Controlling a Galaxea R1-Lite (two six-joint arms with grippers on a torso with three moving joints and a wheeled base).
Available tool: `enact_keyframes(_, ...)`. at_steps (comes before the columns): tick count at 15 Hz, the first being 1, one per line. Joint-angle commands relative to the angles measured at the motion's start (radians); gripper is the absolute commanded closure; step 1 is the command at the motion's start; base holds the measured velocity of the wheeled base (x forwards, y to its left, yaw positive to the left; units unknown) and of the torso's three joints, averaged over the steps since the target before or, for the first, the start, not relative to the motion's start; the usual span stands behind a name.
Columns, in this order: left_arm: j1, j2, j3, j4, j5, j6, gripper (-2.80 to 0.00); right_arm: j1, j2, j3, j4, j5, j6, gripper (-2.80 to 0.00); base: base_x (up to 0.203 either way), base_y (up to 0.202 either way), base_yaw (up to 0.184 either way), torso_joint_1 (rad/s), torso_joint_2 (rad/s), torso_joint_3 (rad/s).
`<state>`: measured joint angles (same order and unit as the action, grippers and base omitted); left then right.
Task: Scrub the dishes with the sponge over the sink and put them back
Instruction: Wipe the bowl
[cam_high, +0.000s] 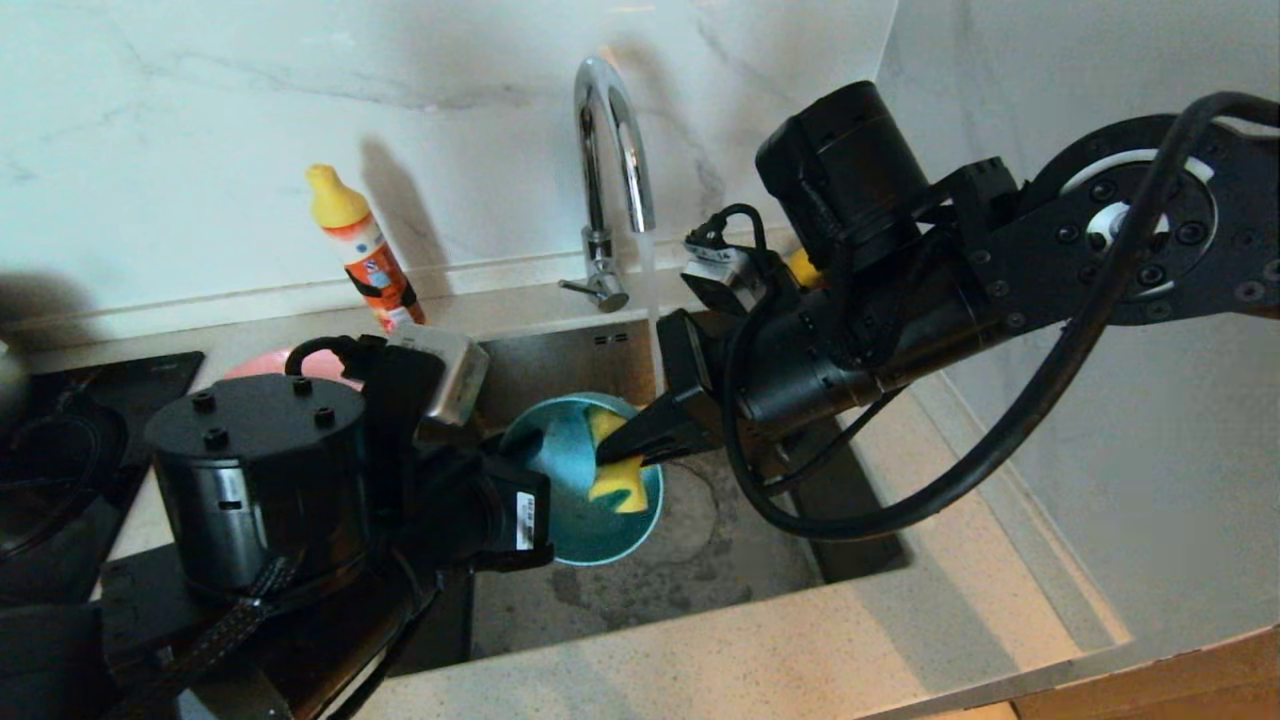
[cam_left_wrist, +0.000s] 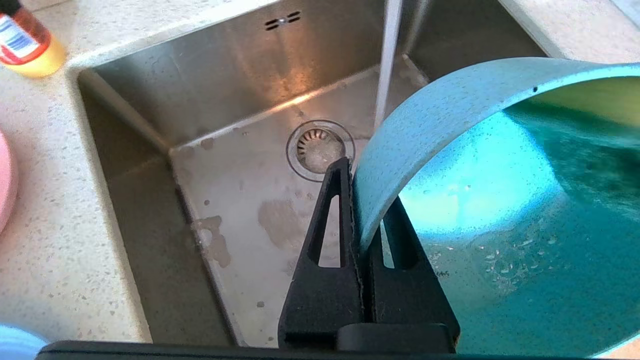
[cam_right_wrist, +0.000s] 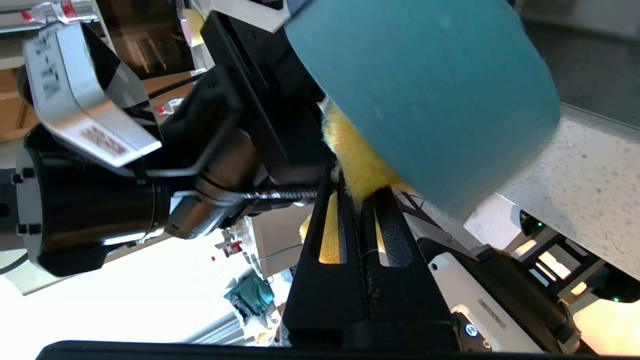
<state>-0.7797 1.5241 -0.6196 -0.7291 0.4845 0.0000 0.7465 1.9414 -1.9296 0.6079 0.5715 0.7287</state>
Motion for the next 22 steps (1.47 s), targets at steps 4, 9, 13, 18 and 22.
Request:
enact_keyframes(4,-0.033,-0.002,0.026,-0.01,-0.003,0.003,0.0,0.025,0.035,0.0,-0.01,0.005,0.0,0.0,0.0,0.0,0.0,0.0,0.0,0.0)
enact_keyframes(9,-0.044,-0.007,0.034,-0.01,-0.003,0.003,0.0,0.034,0.036,0.0,-0.018,0.004,0.001,0.0,0.0,0.0,0.0,0.0,0.0,0.0)
enact_keyframes(13,-0.044,-0.015,0.047,-0.011,-0.001,-0.006,0.0,0.01,0.016,0.001,0.007,0.004,0.002,0.0,0.0,0.0,0.0,0.0,0.0,0.0)
enact_keyframes(18,-0.042,-0.014,0.037,-0.012,-0.001,-0.006,0.0,-0.024,-0.004,0.005,0.07,0.005,-0.011,0.0,0.0,0.0,0.0,0.0,0.0,0.0)
enact_keyframes(22,-0.039,-0.01,0.015,-0.039,0.0,0.002,0.0,-0.026,0.008,0.013,0.098,0.013,-0.011,0.0,0.0,0.0,0.0,0.0,0.0,0.0)
